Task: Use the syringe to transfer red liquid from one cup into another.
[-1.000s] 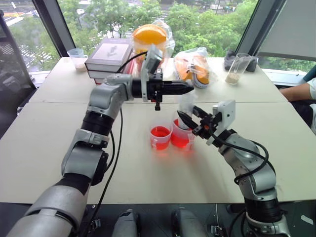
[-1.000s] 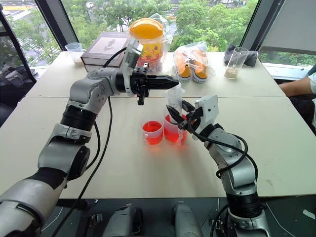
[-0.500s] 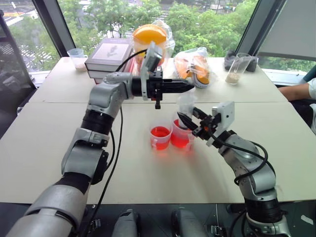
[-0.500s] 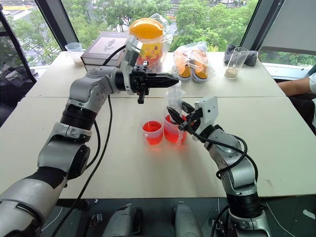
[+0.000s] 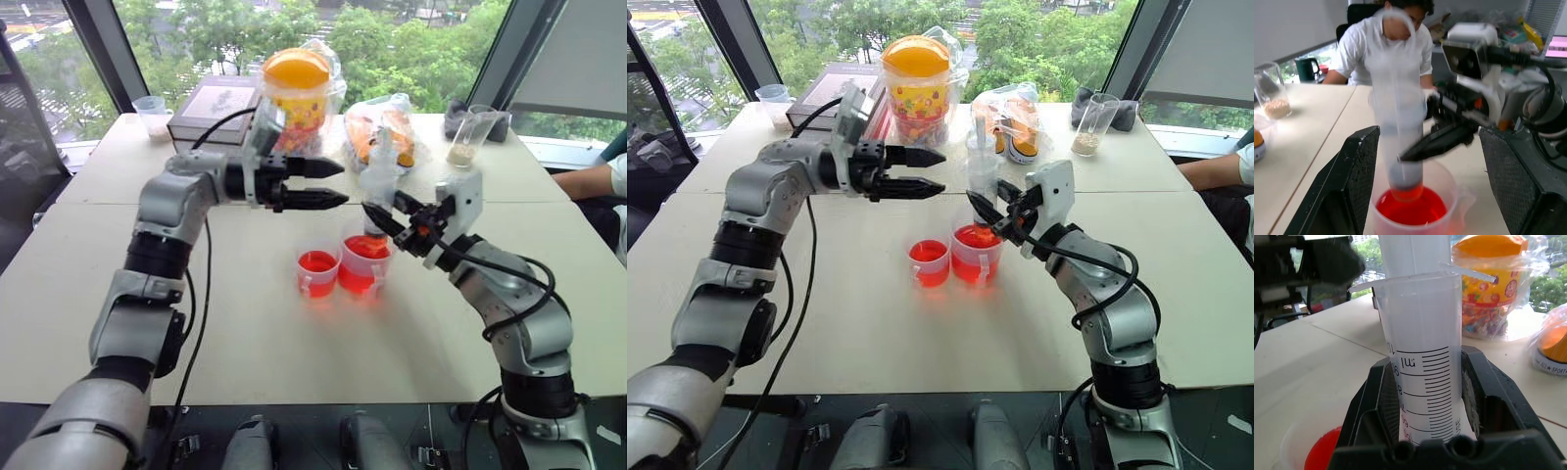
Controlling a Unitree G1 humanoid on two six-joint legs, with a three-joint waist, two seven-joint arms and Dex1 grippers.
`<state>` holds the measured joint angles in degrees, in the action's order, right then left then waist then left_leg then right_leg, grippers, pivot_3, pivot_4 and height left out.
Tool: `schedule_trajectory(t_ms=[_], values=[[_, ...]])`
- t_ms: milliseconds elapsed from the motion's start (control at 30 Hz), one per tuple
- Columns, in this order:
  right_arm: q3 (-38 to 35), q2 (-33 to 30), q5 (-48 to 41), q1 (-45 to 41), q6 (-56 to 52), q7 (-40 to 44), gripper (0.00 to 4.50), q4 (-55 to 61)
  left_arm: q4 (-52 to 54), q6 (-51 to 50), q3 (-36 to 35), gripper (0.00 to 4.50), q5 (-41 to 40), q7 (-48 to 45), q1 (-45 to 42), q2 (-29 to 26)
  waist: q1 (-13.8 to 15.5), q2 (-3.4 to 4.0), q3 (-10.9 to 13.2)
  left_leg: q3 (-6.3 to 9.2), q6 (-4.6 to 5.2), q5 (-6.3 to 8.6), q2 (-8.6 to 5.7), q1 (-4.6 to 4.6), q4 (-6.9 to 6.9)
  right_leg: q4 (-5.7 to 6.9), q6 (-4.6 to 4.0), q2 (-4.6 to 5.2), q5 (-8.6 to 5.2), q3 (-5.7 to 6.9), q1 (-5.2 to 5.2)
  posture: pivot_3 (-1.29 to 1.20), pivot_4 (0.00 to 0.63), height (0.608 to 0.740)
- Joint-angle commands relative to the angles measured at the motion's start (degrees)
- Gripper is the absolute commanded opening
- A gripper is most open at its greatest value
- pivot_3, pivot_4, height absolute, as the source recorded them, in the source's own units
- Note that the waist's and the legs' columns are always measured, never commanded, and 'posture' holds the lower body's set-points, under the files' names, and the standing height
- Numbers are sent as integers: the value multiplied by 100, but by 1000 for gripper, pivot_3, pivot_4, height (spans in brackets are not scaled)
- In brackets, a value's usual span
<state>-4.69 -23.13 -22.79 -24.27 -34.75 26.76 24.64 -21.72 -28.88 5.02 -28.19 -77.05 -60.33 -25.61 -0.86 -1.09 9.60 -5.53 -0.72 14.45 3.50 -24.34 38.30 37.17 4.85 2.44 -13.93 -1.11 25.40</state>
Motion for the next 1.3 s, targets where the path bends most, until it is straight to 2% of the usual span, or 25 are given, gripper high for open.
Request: schedule_trajectory(t_ms=[33, 200, 300, 600, 867, 1300], values=[[-175, -72, -267, -279, -110, -24, 1365, 366, 271, -137, -346, 3272, -109, 83, -26, -279, 3, 0, 0, 0, 0, 0, 0, -1, 0, 0, 0, 0, 0, 0, 0, 0, 150, 740], [-381, 48, -1230, -1363, -811, -150, 1365, 623, 437, -515, -829, 3272, -324, 299, 74, -731, -40, 2, 1, -4, 0, 0, 2, -1, 1, 6, 0, 0, 0, -2, 5, 0, 150, 740], [-267, 168, -1568, -1648, -1046, -161, 1365, 591, 565, -559, -895, 3272, -327, 381, 209, -889, -16, 2, 0, -3, 0, 0, 10, 5, -3, 9, -1, -6, 0, 1, 4, 0, 150, 740], [704, 225, -838, -903, -125, 327, 1365, 77, 1062, -912, -1053, 3272, -581, 607, 353, -981, 10, -4, -2, 8, 0, 0, -11, -12, 4, -4, 0, 10, 0, -3, -4, 0, 150, 740], [920, 247, -488, -560, 179, 379, 1365, 3, 822, -813, -991, 3272, -637, 748, 15, -701, 7, -4, -2, 20, 0, 0, -7, -8, 3, 7, 1, -1, 0, 1, -4, 0, 150, 740], [1012, 298, -405, -476, 115, 259, 1365, 168, 142, -283, -620, 3272, -333, 361, -399, -250, 6, -4, -2, 21, 0, 0, -8, -8, 2, 5, 0, -3, 0, 0, -3, 0, 150, 740]])
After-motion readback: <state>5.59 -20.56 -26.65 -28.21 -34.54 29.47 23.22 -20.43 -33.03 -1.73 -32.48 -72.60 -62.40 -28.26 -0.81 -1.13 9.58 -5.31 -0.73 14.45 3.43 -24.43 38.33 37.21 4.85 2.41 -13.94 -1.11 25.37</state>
